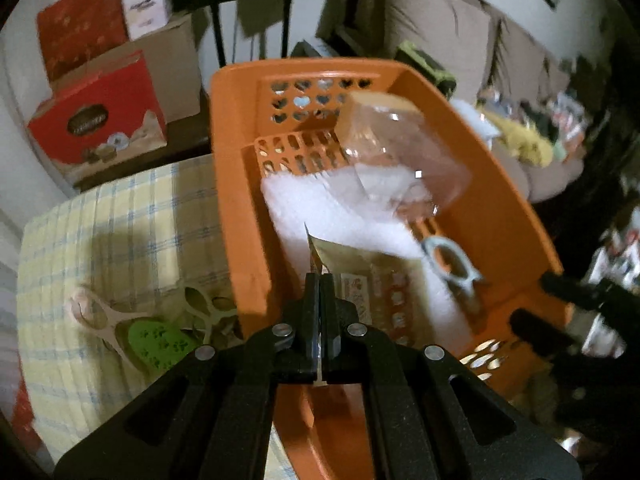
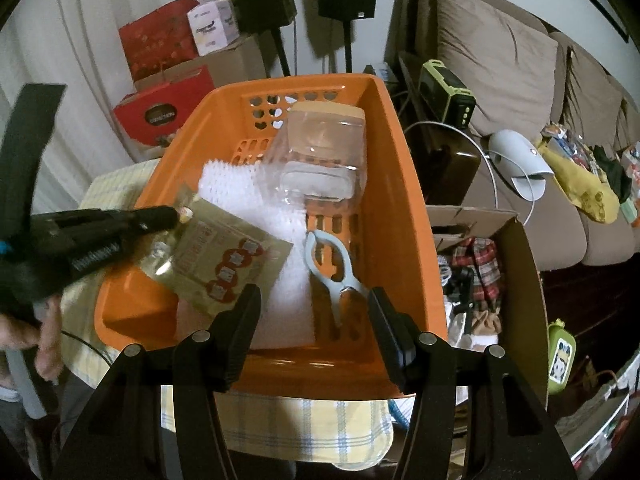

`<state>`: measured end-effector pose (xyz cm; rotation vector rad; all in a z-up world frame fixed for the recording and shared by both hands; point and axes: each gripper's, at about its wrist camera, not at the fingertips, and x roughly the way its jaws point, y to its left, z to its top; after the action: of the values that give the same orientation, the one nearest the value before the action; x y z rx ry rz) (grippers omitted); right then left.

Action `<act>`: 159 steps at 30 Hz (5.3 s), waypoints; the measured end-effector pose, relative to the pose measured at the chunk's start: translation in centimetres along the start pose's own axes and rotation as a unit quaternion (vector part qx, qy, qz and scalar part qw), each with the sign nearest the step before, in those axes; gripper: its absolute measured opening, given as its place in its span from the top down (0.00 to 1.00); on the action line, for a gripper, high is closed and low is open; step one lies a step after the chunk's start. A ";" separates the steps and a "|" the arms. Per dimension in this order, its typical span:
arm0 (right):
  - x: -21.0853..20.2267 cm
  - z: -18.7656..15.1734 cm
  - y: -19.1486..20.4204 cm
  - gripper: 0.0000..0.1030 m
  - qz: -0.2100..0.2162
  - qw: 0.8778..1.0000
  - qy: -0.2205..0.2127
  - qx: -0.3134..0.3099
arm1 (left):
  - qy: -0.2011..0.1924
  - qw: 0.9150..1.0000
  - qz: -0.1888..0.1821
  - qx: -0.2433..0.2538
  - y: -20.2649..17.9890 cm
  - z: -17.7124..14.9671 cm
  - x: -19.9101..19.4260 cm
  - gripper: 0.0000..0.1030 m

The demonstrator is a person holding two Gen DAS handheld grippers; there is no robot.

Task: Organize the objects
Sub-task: 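Lower the gold pouch into the basket and open the left tool, then grasp the pink clip with the right tool and lift it from the table, then grasp the green paw-print egg with the left tool and lift it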

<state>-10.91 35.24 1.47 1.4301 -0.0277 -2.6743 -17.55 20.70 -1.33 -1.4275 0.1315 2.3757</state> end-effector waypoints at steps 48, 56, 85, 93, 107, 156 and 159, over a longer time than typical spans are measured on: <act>-0.5 2.4 17.4 0.11 0.097 0.985 -0.017 -0.141 | -0.046 0.985 0.076 -0.150 19.2 -7.7 -10.6 0.04; 2.7 3.5 21.9 0.11 0.098 0.979 0.002 -0.177 | -0.048 0.977 0.101 -0.180 23.1 -9.6 -10.8 0.04; 16.6 5.3 31.1 0.17 0.075 0.958 0.099 -0.257 | -0.019 0.962 0.080 -0.262 30.5 -11.3 -6.0 0.04; 19.3 5.2 31.8 0.43 0.085 0.953 0.126 -0.263 | -0.016 0.961 0.059 -0.271 31.1 -11.8 -5.6 0.04; 17.0 6.8 30.1 0.52 0.156 0.964 0.113 -0.183 | -0.023 0.963 -0.012 -0.267 28.6 -12.6 -5.3 0.04; 0.4 7.7 14.1 0.52 0.132 0.984 0.021 -0.115 | -0.017 0.994 -0.062 0.083 12.7 -6.9 3.9 0.34; 0.5 7.6 13.7 0.52 0.131 0.985 0.022 -0.109 | -0.015 0.993 -0.077 0.083 12.6 -6.9 3.8 0.47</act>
<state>-16.31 21.31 6.17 1.3158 0.0735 -2.3520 -17.85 8.16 -9.31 -1.2774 0.1992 2.2042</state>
